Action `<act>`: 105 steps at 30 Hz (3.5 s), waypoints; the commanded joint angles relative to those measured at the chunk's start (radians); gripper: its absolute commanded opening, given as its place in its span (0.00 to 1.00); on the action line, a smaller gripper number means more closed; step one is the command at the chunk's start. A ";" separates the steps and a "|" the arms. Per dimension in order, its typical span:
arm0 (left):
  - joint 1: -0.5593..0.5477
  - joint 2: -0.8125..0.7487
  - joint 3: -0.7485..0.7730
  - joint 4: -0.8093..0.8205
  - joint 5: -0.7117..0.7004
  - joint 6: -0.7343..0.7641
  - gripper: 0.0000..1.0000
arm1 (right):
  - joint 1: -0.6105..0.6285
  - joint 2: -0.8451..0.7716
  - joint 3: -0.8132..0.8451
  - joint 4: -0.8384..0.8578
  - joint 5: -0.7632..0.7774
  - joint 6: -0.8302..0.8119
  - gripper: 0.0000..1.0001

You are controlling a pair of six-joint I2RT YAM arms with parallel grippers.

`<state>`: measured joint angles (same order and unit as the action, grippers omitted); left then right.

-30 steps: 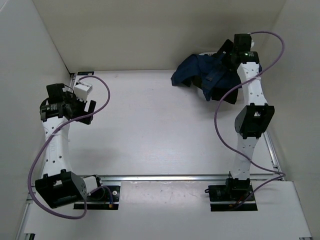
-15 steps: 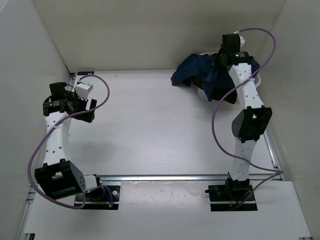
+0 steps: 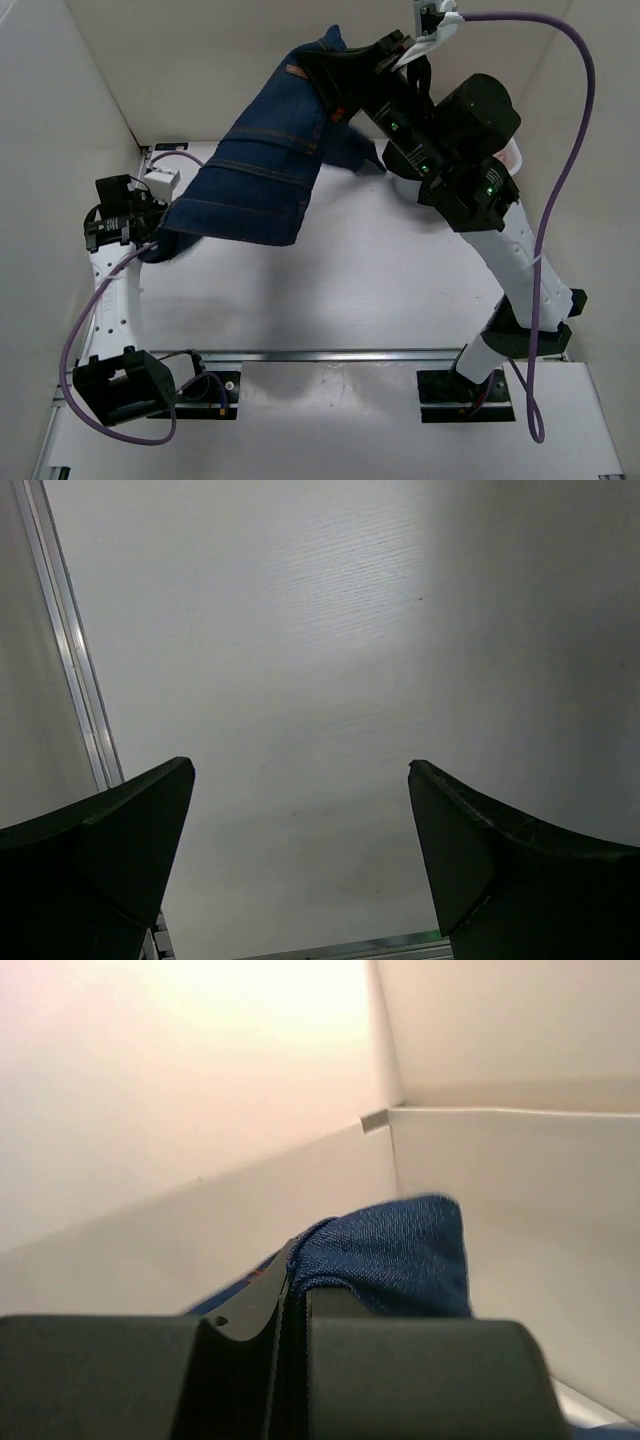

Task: Fold and stack the trousers
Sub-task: Grab the trousers from the pile, then flatten the trousers out

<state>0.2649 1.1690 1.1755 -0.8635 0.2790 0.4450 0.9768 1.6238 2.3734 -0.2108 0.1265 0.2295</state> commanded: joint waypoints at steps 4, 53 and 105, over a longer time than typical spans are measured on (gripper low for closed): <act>-0.003 -0.049 0.058 0.015 -0.040 -0.029 1.00 | -0.009 -0.050 -0.160 0.029 0.132 0.131 0.00; -0.676 0.192 -0.389 0.049 0.031 0.092 0.14 | 0.016 0.284 -1.036 -0.544 0.381 0.338 0.79; -0.270 0.682 0.013 0.011 -0.249 0.046 0.90 | 0.000 -0.981 -1.566 -1.032 0.820 1.208 0.00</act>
<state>-0.0067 1.8587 1.1759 -0.9112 -0.0113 0.5377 0.9764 0.6434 0.8032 -1.2537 0.8532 1.4048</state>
